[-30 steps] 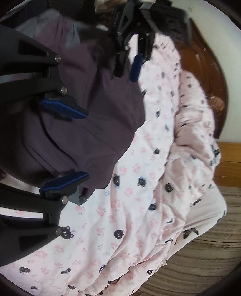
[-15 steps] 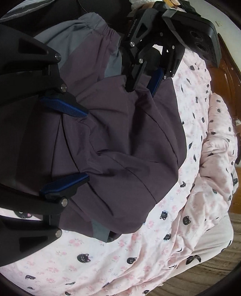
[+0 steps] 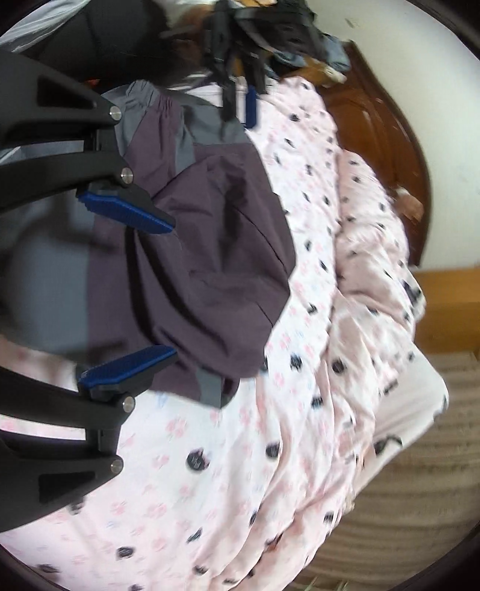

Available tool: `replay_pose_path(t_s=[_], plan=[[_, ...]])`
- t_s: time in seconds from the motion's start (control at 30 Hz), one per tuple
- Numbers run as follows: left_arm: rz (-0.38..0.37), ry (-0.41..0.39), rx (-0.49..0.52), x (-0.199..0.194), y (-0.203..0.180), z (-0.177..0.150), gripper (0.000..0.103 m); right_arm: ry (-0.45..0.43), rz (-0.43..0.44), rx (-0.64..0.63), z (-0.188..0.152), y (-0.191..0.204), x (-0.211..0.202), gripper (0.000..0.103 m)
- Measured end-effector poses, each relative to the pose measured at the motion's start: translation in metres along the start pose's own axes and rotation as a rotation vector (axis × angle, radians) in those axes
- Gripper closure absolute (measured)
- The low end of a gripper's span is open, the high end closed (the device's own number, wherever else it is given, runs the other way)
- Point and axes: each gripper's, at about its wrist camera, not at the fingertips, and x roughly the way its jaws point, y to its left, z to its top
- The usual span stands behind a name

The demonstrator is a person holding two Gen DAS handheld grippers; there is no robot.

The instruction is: Fold clothes

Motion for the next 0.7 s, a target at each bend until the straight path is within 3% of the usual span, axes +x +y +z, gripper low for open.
replay_pose_path(t_s=[0.17, 0.47, 0.7], plan=[[0.002, 0.002, -0.073, -0.028, 0.001, -0.034, 0.039, -0.058, -0.032, 0.081, -0.014, 0.001, -0.035, 0.025], [-0.052, 0.067, -0.226, -0.047, 0.021, -0.082, 0.038, -0.022, -0.044, 0.143, -0.055, 0.015, -0.066, 0.021], [-0.098, 0.103, -0.324, -0.047, 0.039, -0.098, 0.038, 0.025, -0.05, 0.224, -0.081, 0.017, -0.074, 0.021]])
